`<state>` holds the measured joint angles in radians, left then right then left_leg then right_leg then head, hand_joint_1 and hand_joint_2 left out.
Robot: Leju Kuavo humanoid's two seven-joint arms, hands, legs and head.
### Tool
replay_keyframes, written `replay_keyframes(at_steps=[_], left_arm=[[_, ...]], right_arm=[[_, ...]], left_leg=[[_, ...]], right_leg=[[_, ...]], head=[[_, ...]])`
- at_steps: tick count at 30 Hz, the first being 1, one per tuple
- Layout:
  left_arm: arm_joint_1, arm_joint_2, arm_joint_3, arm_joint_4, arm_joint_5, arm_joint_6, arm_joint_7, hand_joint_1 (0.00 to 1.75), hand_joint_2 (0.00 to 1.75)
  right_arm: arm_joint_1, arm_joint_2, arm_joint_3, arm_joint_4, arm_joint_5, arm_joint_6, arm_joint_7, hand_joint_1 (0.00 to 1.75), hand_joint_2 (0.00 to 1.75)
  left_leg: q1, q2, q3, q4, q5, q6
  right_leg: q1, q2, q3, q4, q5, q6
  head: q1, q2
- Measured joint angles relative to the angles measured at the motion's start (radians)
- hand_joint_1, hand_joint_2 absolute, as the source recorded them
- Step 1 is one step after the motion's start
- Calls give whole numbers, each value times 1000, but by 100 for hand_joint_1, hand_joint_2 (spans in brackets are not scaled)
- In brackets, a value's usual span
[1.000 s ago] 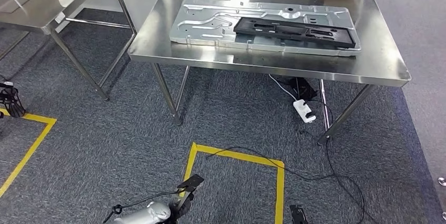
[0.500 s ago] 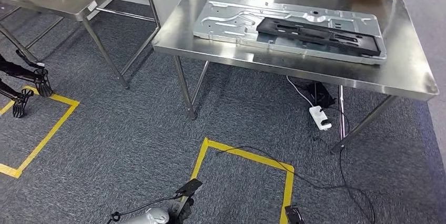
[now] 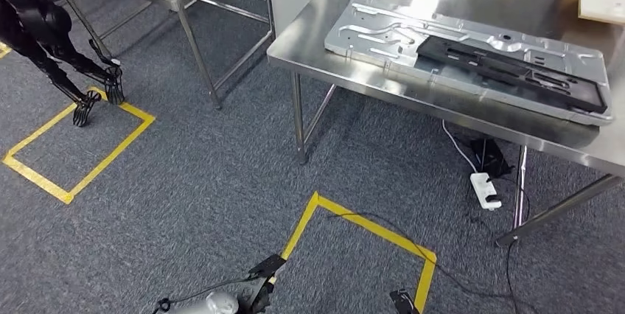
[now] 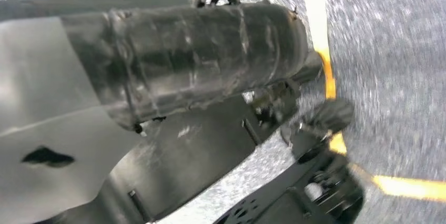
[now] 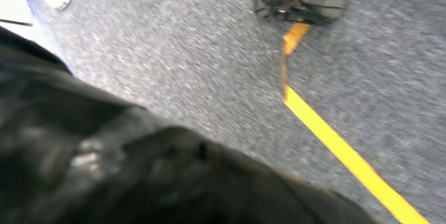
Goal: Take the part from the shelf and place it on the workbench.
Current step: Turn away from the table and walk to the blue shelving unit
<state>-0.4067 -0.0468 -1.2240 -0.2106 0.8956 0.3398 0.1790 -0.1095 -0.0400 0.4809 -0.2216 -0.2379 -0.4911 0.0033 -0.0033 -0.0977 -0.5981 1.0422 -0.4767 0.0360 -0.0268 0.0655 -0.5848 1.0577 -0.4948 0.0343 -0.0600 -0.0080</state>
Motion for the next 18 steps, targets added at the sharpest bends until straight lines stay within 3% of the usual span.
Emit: replay_keyframes(at_steps=[3,5,7,9,10,12,13,15,16,18], left_arm=[[25,10,12,0,77,62,-33,0,0],[50,25,36,0,156,109,-70,0,0],[69,42,68,0,211,130,-93,0,0],[89,65,103,0,249,135,-106,0,0],[100,79,120,0,267,140,-112,0,0],[112,111,153,1,291,154,-115,0,0],[113,129,168,1,297,156,-108,0,0],[107,166,195,1,297,150,-86,0,0],[105,183,205,1,296,147,-75,0,0],[104,211,219,2,296,151,-64,0,0]], right_arm=[[-15,1,7,0,-2,-1,-3,0,0],[-32,6,13,0,-2,0,-2,0,0],[-45,16,17,0,-3,-3,-5,0,0],[-50,32,20,0,-18,-9,-17,0,0],[-50,41,21,0,-32,-11,-23,0,0],[-50,58,22,0,-58,-6,-27,0,0],[-49,65,22,0,-68,0,-28,0,0],[-49,77,22,0,-82,12,-33,0,0],[-50,81,22,0,-90,16,-37,0,0],[-52,88,22,0,-104,20,-44,0,0]], left_leg=[[1,-15,-13,0,4,-17],[1,18,-34,39,-21,-29],[2,65,-85,146,-78,-40],[5,81,-132,246,-113,-46],[5,84,-134,253,-106,-48],[4,104,-78,151,-47,-44],[0,129,-42,80,-23,-40],[-10,161,3,-10,1,-29],[-14,162,6,-20,-1,-25],[-11,139,8,-28,7,-16]], right_leg=[[1,-20,1,-5,6,-16],[-2,-39,1,-12,11,-30],[0,-62,0,-15,12,-38],[3,-91,0,-15,11,-41],[4,-106,0,-15,10,-42],[6,-131,2,-15,7,-42],[8,-142,4,-15,6,-41],[13,-164,7,-16,4,-36],[15,-174,9,-18,3,-33],[16,-186,14,-21,0,-23]], head=[[-1,0],[-7,0],[-13,0],[-13,0],[-13,0],[-14,0],[-13,0],[-13,0],[-12,0],[-12,0]])
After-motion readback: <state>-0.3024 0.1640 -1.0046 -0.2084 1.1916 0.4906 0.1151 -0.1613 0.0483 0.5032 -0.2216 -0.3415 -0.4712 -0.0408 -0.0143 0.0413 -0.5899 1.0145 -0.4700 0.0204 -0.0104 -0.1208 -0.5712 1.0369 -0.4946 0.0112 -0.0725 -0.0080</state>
